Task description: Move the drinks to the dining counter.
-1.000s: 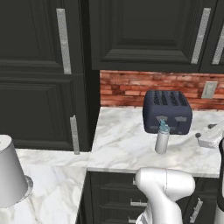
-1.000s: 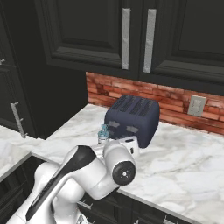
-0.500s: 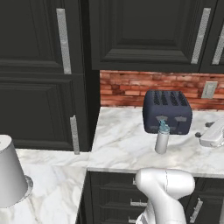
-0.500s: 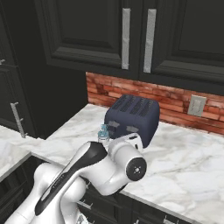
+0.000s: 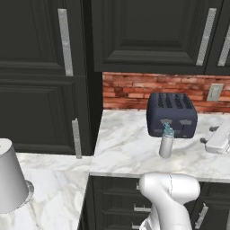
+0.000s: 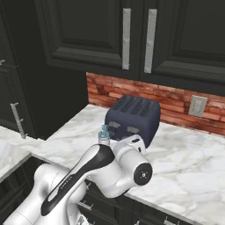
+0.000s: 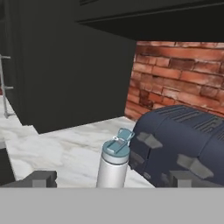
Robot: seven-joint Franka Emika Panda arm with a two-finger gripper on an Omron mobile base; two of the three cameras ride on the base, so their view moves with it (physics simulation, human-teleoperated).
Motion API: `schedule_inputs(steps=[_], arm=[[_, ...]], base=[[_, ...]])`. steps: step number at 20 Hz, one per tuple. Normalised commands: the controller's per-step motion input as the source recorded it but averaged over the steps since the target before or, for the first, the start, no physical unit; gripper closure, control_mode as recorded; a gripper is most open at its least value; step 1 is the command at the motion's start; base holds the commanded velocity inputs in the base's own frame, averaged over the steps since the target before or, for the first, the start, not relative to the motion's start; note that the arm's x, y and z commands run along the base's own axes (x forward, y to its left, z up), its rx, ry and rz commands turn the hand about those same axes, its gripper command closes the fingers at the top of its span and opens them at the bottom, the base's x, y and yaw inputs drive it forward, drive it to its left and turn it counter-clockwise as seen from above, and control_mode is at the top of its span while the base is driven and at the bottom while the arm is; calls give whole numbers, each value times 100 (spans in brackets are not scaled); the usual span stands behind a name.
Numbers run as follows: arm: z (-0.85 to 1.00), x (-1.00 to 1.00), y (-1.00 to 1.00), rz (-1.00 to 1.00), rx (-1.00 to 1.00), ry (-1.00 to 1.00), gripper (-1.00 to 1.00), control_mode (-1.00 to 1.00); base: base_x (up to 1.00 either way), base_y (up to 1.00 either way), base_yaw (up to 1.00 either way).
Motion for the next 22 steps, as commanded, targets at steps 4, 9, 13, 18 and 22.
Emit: schedule_inputs(steps=[4,9,13,18,22], arm=[[-14,0,0,6,0,0,-100,-100],[-27,2,0,4,0,1,-100,-100],[-12,5,0,0,0,-3,-100,-100],[-19,23,0,0,0,0,-100,-100],[-30,26,0,0,0,0,-100,-100]], base=[[0,0,0],[0,0,0],[0,0,0],[0,0,0],[0,0,0]])
